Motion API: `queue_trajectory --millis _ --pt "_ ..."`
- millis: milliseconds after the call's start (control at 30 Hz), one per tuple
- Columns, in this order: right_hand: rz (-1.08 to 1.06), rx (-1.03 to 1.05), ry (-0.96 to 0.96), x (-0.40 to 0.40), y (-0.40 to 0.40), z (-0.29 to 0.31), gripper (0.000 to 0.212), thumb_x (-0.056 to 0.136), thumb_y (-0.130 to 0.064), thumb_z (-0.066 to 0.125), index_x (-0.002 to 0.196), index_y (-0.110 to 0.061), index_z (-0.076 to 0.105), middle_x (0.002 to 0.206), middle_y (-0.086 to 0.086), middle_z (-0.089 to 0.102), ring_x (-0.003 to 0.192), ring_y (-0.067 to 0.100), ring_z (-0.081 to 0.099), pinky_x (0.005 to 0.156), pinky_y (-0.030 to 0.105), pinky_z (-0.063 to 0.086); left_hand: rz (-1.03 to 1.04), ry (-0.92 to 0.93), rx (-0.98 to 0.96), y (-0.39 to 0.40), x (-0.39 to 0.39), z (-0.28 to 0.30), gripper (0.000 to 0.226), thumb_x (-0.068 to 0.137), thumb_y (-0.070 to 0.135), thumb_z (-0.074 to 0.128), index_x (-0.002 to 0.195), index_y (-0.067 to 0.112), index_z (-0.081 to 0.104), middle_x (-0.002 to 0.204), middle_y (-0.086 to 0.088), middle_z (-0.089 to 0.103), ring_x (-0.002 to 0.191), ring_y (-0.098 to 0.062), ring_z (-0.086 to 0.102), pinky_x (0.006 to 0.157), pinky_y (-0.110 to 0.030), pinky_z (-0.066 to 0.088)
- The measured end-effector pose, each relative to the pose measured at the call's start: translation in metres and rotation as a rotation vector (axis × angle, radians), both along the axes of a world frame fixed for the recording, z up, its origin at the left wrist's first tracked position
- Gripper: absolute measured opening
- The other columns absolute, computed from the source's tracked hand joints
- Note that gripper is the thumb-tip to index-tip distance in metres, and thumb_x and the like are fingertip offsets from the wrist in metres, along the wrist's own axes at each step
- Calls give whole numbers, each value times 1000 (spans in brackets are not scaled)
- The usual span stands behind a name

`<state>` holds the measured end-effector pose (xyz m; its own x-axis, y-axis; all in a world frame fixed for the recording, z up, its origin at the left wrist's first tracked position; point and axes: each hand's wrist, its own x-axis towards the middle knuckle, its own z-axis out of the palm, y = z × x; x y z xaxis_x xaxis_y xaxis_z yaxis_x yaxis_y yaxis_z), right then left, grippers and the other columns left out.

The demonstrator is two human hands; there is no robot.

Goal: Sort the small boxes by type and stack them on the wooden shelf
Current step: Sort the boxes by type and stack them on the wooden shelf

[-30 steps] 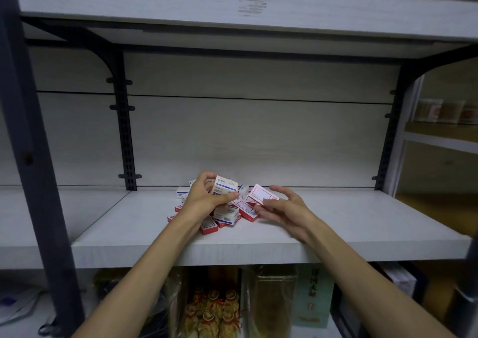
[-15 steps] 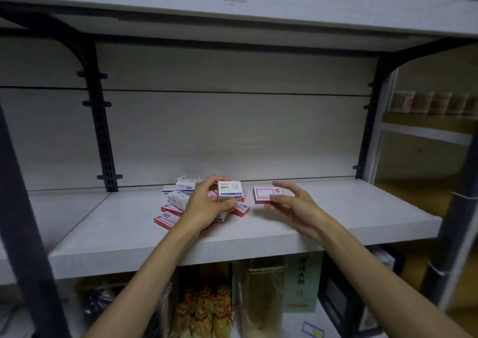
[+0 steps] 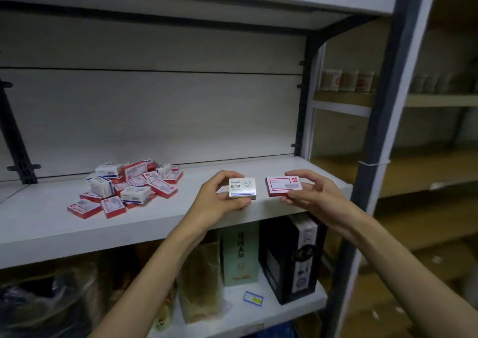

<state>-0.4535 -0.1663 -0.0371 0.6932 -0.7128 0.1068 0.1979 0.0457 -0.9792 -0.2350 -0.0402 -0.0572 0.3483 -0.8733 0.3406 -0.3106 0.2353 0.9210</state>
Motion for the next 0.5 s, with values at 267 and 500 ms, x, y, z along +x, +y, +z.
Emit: queue_trajectory --millis 267,500 --pt "-28 -37 10 -154 -74 -4 47 84 8 68 129 -4 59 116 22 72 108 34 71 90 39 59 -64 63 -43 -76 -145 -8 46 74 5 85 112 20 64 112 2 71 102 -12 70 79 -23 56" --pt "-113 15 42 -256 -152 -29 51 81 9 70 129 -6 60 111 24 73 90 28 75 76 27 62 -128 43 -20 -161 -252 -17 46 77 6 83 111 22 57 114 2 68 106 -11 69 82 -24 57"
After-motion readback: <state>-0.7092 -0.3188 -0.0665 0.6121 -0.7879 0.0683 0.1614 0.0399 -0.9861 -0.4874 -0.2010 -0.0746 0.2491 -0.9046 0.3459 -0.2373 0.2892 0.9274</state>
